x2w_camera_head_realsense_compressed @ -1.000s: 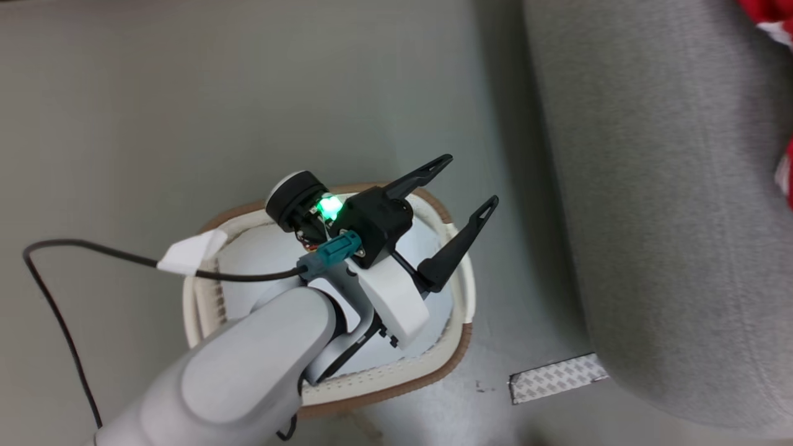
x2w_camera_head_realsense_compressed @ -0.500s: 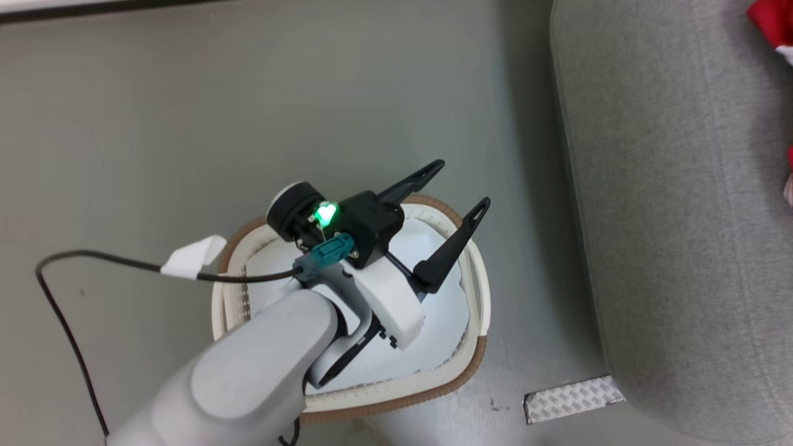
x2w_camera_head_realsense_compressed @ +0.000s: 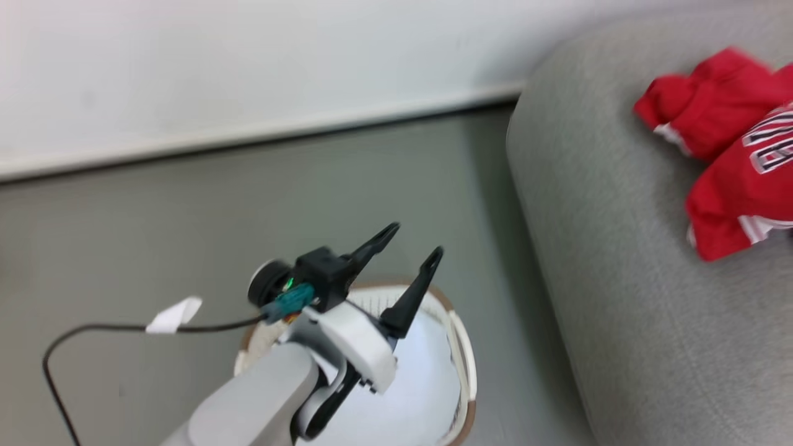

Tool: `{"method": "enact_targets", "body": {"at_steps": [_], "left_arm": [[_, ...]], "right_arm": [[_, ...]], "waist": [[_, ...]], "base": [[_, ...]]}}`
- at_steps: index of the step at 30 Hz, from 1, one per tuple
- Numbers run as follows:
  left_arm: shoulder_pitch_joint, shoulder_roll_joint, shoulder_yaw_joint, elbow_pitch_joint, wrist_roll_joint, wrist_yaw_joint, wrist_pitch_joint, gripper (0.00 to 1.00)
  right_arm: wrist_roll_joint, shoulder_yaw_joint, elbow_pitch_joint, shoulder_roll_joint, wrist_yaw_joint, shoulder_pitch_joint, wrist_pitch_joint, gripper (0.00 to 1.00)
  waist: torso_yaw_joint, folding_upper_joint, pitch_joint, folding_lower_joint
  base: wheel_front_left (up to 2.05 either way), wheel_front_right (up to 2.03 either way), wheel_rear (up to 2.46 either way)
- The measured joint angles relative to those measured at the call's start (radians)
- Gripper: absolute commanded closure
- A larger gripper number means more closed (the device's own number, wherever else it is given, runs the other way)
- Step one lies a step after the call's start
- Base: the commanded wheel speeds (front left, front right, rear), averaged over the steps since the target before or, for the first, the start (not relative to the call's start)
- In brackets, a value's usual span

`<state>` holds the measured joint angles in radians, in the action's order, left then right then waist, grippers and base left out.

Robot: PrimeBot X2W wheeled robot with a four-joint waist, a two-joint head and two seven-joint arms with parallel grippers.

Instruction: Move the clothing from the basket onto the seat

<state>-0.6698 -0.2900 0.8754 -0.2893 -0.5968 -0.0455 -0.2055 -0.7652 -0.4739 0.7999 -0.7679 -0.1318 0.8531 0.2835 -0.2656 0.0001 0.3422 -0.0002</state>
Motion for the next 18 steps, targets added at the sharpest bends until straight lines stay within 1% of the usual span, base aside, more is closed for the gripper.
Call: {"method": "enact_targets", "body": {"at_steps": [5,10,14,16,18], "left_arm": [[0.064,-0.011,-0.040,-0.008,-0.042,-0.024,-0.025,0.00],[0.118,-0.032,-0.097,0.012,-0.062,-0.056,-0.044,0.00],[0.165,-0.061,-0.150,0.036,-0.087,-0.088,-0.051,0.00],[0.187,-0.074,-0.181,0.045,-0.092,-0.115,-0.052,0.00],[0.210,-0.088,-0.215,0.052,-0.095,-0.144,-0.053,0.00]], "right_arm": [[-0.042,-0.033,-0.119,-0.040,0.000,-0.034,-0.013,0.00],[-0.059,-0.045,-0.236,-0.058,0.000,-0.063,-0.052,0.00],[-0.060,-0.034,-0.325,-0.040,0.000,-0.096,-0.122,0.00],[-0.037,-0.019,-0.359,-0.023,0.000,-0.123,-0.188,0.00],[-0.033,0.013,-0.380,0.010,0.000,-0.160,-0.255,0.00]], "waist": [[0.001,0.0000,-0.121,-0.0001],[0.020,0.0000,-0.229,-0.0003],[0.052,0.0000,-0.292,-0.0003],[0.077,0.0000,-0.311,-0.0002],[0.105,-0.0001,-0.326,-0.0001]], "base": [[0.00,0.00,0.00],[0.00,0.00,0.00],[0.00,0.00,0.00],[0.00,0.00,0.00],[0.00,0.00,0.00]]}}
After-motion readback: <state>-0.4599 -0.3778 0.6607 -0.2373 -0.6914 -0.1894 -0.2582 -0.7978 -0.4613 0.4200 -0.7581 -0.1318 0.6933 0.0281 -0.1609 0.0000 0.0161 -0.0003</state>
